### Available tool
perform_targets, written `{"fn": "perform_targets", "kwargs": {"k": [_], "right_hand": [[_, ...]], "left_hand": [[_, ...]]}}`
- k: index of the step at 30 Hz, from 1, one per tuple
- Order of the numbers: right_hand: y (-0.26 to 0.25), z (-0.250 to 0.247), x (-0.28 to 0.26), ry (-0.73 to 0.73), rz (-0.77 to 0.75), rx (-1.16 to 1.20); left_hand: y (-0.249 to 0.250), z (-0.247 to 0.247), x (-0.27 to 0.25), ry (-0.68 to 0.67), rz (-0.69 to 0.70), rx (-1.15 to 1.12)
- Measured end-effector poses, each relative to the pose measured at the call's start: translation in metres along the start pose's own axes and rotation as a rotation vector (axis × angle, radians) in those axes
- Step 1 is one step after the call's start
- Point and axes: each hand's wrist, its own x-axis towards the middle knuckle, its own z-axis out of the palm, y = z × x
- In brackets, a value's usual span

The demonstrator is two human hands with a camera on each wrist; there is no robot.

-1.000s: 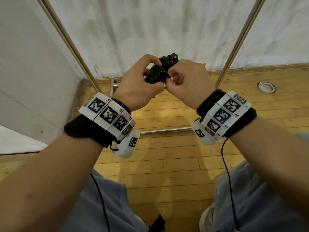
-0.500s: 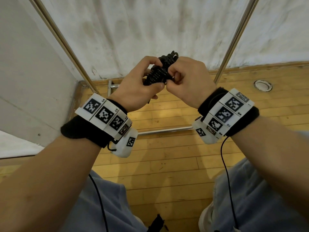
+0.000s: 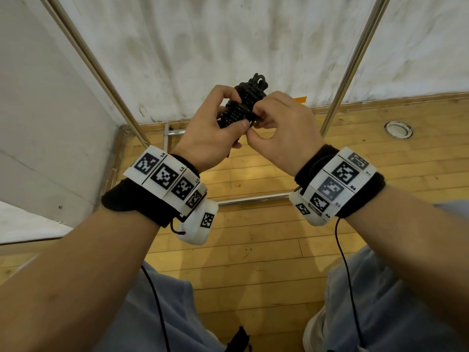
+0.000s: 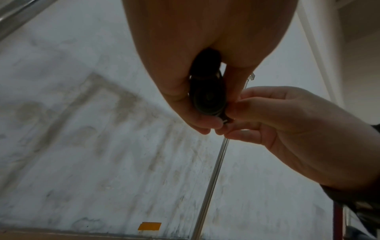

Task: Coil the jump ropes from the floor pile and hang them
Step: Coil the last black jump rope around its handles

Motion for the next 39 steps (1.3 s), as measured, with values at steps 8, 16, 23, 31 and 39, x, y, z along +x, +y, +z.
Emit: {"fn": "perform_targets", "kwargs": {"k": [8, 16, 23, 31, 39], "right_hand": [[0.002, -0.004, 0.007, 0.081, 0.031, -0.074], [-0.007, 0.001, 0.000, 0.090, -0.101, -0.039], [-0.003, -0.003, 0.008, 0.012, 0.028, 0.037], [0.000, -0.001, 0.012, -0.155, 0.731, 0.849], [-0.005, 0.001, 0.012, -0.074, 0.797, 0.805]], "left_hand": [[0.002, 0.012, -0.003, 0.069, 0.014, -0.061], [0.008, 0.015, 0.010, 0.105, -0.274, -0.273], [0.007, 0.022, 0.008, 0.184, -0.112, -0.077], [-0.001, 0.025, 0.007, 0.300, -0.004, 0.081], [-0.001, 0.027, 0.007, 0.312, 0.035, 0.061]]}}
